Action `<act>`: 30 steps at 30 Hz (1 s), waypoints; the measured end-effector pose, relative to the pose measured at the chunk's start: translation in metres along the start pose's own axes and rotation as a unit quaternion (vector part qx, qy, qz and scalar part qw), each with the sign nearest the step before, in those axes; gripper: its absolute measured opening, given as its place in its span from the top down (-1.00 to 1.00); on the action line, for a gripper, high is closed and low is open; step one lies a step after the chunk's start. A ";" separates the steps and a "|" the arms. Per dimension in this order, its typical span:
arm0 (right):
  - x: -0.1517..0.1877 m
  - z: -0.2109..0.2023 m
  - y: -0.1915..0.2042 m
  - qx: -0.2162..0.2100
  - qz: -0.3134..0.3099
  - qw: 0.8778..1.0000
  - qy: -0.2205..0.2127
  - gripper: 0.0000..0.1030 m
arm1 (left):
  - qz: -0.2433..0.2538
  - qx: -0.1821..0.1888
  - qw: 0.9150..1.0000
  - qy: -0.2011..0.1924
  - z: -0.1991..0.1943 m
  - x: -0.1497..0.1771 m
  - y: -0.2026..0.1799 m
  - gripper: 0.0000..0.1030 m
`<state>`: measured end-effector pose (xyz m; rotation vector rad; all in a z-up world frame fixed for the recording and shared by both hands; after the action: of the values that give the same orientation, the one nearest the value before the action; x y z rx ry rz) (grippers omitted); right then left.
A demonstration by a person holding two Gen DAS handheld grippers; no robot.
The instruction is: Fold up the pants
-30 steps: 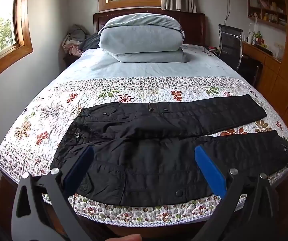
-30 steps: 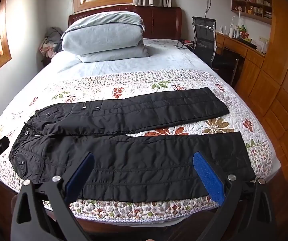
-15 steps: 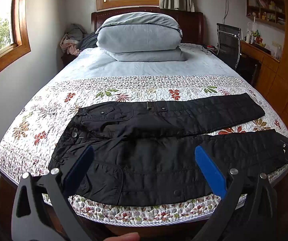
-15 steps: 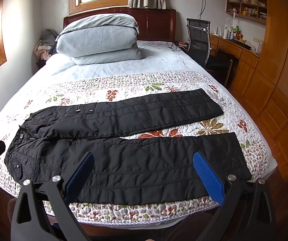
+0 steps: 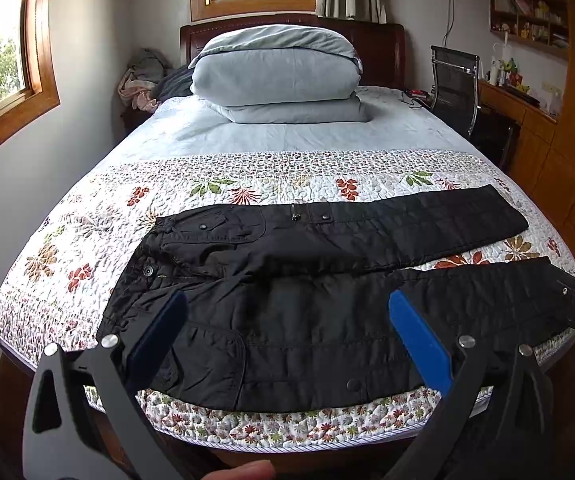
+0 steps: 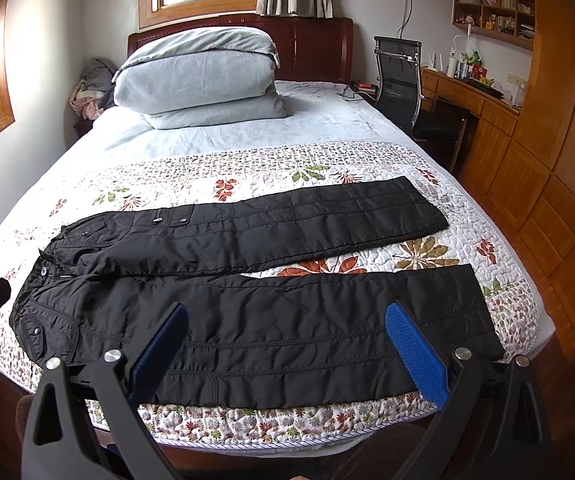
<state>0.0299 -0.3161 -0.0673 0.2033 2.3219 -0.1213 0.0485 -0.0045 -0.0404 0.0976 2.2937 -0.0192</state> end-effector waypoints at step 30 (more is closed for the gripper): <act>-0.001 0.002 0.001 -0.001 0.001 1.000 0.003 -0.94 | 0.002 -0.003 1.000 0.000 0.001 -0.002 0.000 -0.95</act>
<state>0.0325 -0.3155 -0.0683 0.2045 2.3272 -0.1180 0.0503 -0.0049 -0.0396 0.0986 2.2934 -0.0095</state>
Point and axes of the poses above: each gripper's, at about its wrist camera, not at the fingertips, and z roughly the way its jaws point, y to its left, x to its underside, the point moved 6 cm from there along z, roughly the way its jaws point, and after that the axes turned 1 degree about x, right-handed, at the moved point
